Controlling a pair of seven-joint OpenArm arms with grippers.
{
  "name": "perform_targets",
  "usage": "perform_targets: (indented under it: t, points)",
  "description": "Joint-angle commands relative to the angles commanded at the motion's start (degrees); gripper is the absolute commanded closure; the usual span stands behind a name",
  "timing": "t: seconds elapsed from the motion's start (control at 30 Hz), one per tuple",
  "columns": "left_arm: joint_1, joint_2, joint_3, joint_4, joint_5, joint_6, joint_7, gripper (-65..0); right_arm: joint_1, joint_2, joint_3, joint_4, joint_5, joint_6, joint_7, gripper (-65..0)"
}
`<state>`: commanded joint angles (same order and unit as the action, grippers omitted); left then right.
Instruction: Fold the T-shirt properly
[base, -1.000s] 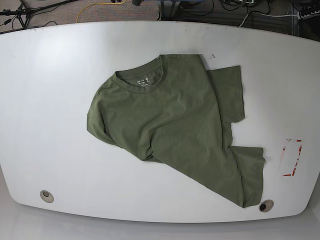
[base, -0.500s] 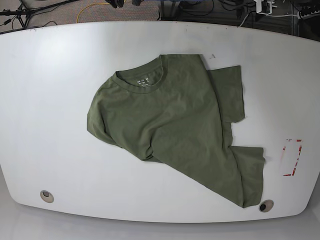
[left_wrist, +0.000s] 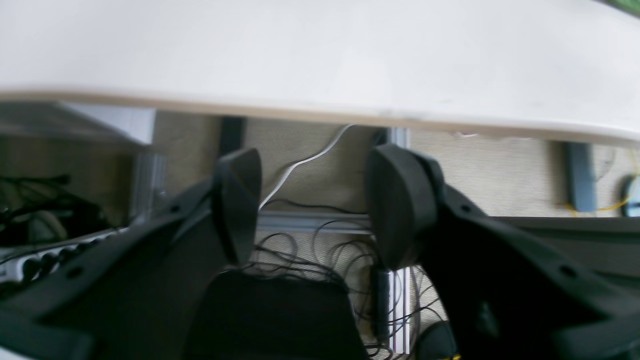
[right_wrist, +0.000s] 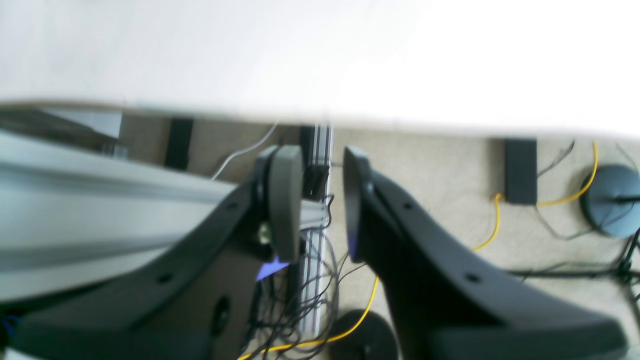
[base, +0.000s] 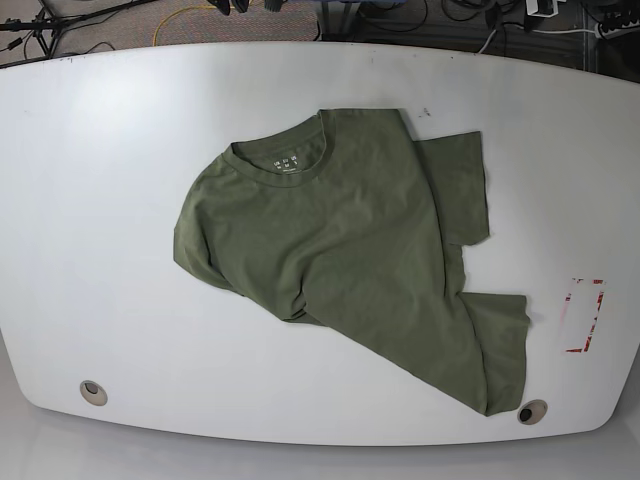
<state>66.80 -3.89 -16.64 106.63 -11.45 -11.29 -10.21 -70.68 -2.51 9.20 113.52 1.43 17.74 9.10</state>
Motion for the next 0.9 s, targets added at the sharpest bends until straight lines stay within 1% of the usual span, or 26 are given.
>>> perform_targets:
  t: [0.13, 0.2, 0.27, 0.33, 0.6, 0.73, 0.8, 0.9]
  points:
    - [-0.86, 0.02, 0.01, 0.42, 0.34, -0.28, -0.37, -34.3, 0.91, -0.06, 1.24, 0.17, -0.63, -0.06, 0.42, -19.8]
    - [-1.20, 0.00, -0.02, 0.95, 0.35, -0.53, -0.56, -34.3, 1.78, 0.00, 2.23, 0.05, -1.19, -0.20, 0.77, -19.8]
    - [-1.70, -0.06, -0.01, 1.69, 0.28, -0.77, -0.78, -34.1, 2.95, 0.11, 3.52, -0.07, -1.67, -0.40, 1.04, -18.7]
    - [-3.99, -1.53, -0.23, 4.31, 0.02, -0.75, -1.23, -33.5, 6.73, 0.09, 6.32, 1.34, -0.86, -0.34, 1.73, -15.6]
    - [-6.72, -2.29, 0.29, 5.68, 0.13, -0.73, -0.30, -33.0, 10.26, 0.30, 6.55, 1.18, -0.75, -0.40, 1.90, -14.4]
    - [-8.61, -3.17, 0.48, 6.48, 0.02, -0.61, 0.56, -33.0, 12.22, 0.57, 6.20, 1.86, 0.02, -0.23, 1.80, -14.1]
    - [-11.85, -3.83, -0.19, 7.57, -0.11, -0.34, 3.02, -32.0, 17.46, 2.15, 6.77, 2.77, 0.93, 1.42, -0.72, -13.6]
    - [-13.09, -3.84, -0.10, 7.60, -0.17, -0.38, 3.37, -32.0, 19.31, 2.76, 6.81, 2.80, 1.25, 1.89, -1.86, -13.5]
